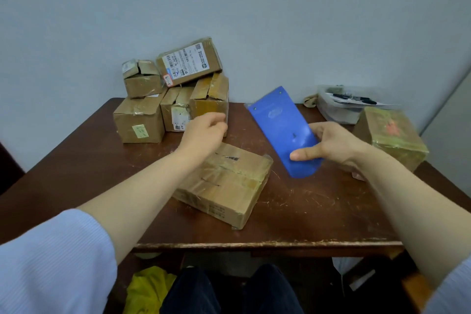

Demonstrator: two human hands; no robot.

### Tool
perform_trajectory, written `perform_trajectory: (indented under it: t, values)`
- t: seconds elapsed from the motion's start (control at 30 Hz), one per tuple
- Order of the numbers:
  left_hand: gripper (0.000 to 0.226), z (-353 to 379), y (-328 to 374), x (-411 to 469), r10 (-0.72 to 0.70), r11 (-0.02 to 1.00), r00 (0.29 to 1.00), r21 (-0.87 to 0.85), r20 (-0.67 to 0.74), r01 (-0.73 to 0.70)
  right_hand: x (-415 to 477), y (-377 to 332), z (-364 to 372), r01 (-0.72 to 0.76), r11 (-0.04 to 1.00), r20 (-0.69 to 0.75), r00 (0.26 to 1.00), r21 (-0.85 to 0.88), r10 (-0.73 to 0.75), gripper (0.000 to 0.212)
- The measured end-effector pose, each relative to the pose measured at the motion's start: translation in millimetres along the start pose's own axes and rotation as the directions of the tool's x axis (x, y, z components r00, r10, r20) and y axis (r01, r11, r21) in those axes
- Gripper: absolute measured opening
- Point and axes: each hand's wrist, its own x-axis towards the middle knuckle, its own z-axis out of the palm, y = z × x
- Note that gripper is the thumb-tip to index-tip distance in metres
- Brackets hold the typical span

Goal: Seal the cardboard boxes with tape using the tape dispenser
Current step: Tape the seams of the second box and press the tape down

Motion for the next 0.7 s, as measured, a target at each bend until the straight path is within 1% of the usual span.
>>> perform_trajectory:
  t: [0.07,0.1,0.17,0.23,0.37,0.5,0.6,0.7]
  values:
    - [0.031,-5,13,4,-0.045,0.977,0.999,-0.208,-0.003,0.043,3,7,4,0.056,0.997,0.060,0.997,-0.051,-0.052,0.047]
    - [0.029,-8,19,6,-0.068,0.953,0.998,-0.295,0.006,0.066,6,10,6,0.081,0.995,0.068,0.995,-0.065,-0.077,0.050]
    - [0.029,-12,26,7,-0.082,0.924,0.996,-0.373,0.033,0.089,8,12,10,0.128,0.989,0.058,0.991,-0.070,-0.124,0.052]
    - [0.032,-13,29,5,-0.052,0.916,0.998,-0.395,0.041,0.064,9,10,11,0.171,0.982,0.054,0.984,-0.082,-0.167,0.051]
    - [0.030,-16,30,-2,0.042,0.901,0.999,-0.433,0.020,-0.029,13,6,14,0.218,0.968,0.065,0.975,-0.123,-0.211,0.056]
    - [0.029,-20,31,-4,0.046,0.902,0.992,-0.432,0.115,0.008,15,1,17,0.217,0.970,0.086,0.974,-0.108,-0.208,0.057]
    - [0.025,-23,31,-6,0.048,0.916,0.989,-0.400,0.142,0.013,13,-2,19,0.206,0.973,0.098,0.976,-0.105,-0.196,0.057]
    - [0.011,-24,28,-3,0.058,0.948,0.994,-0.316,0.094,-0.026,11,-7,21,0.189,0.976,0.118,0.977,-0.109,-0.176,0.051]
